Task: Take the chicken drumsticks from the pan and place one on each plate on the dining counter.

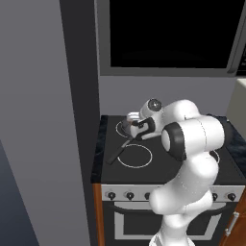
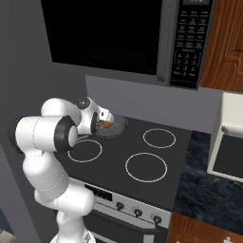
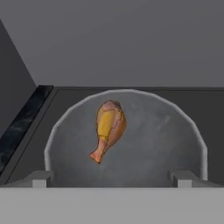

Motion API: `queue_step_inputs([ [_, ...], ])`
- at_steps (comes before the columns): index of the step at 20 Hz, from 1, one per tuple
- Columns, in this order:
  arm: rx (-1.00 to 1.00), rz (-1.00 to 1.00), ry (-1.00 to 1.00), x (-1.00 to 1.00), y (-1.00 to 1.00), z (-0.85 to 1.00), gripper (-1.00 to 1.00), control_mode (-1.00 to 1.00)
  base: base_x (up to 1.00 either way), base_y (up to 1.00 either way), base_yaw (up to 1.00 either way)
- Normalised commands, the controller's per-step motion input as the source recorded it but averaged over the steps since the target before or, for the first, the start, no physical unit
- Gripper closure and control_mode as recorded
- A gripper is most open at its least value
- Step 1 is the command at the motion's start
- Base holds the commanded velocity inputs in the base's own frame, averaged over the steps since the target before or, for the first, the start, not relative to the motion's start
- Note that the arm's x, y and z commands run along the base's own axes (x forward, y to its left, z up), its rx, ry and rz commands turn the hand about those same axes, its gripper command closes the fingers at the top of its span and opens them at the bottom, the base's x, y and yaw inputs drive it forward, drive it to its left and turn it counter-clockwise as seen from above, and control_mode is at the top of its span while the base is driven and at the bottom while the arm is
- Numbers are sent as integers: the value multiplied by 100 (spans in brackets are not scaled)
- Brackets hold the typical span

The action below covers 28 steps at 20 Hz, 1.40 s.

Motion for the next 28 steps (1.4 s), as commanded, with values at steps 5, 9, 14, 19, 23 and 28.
queue_step_inputs([
  [5, 0, 0, 0, 30, 2, -11, -100, -100, 0, 0, 0],
  [9, 0, 0, 1, 26, 0, -18, -100, -100, 0, 0, 0],
  [14, 0, 0, 2, 21, 0, -19, -100, -100, 0, 0, 0],
  [19, 0, 0, 5, 4, 0, -20, -100, -100, 0, 0, 0],
  [23, 0, 0, 6, 9, 0, -19, -100, -100, 0, 0, 0],
  [28, 0, 0, 9, 14, 0, -11, -100, -100, 0, 0, 0],
])
